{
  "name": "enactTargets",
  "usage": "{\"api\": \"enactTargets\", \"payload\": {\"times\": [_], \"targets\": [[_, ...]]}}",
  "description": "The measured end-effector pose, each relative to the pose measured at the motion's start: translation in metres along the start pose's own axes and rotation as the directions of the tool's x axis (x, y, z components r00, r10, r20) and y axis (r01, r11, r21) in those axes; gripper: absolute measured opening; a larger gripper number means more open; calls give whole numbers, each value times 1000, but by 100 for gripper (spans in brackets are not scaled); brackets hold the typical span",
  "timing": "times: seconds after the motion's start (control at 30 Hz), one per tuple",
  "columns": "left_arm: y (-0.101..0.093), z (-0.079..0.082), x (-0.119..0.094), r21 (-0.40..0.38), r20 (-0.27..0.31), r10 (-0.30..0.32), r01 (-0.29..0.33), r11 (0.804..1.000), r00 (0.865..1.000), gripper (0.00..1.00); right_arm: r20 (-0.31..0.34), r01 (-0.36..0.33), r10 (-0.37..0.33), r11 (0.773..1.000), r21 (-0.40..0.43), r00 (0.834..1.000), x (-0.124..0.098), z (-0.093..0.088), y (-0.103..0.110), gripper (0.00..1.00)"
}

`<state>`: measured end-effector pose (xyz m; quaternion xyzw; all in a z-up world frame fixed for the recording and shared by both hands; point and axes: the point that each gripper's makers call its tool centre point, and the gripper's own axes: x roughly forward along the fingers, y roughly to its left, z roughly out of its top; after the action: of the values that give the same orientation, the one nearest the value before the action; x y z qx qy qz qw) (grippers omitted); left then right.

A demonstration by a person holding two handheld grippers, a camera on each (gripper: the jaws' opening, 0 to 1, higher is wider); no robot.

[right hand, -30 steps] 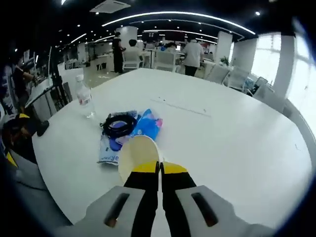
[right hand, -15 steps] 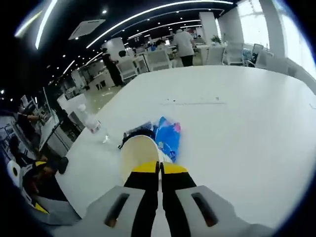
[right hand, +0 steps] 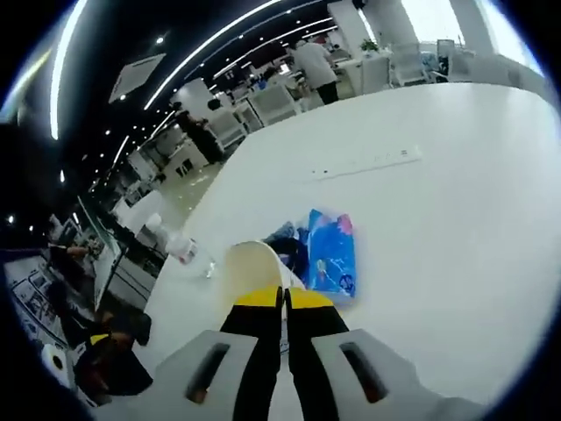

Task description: Arrange the tabletop items into an orderly group along one side of the table until the central work area is clear of visible clutter.

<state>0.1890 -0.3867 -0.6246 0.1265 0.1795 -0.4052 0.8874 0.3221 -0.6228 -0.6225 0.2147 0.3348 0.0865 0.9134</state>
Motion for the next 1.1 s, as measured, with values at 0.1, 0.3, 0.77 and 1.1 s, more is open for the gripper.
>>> {"api": "enactTargets", "payload": {"times": [0.1,0.3,0.77,1.1], "targets": [[1,0,0,-4,0,2,-2,1000,1000,100,-5,-2,2,1000,25,1000,6,2,4,0],[3,0,-1,-6,0,9,-9,1000,1000,100,-29,-11,12,999,44,999,36,16,0,0],[8,-2,-1,-9,-13,30,-30,999,999,100,-57,5,-2,999,50,998,80,30,11,0],[8,-8,1,-1,-41,26,-26,1000,999,100,-67,1,2,999,43,998,103,32,29,0]]}}
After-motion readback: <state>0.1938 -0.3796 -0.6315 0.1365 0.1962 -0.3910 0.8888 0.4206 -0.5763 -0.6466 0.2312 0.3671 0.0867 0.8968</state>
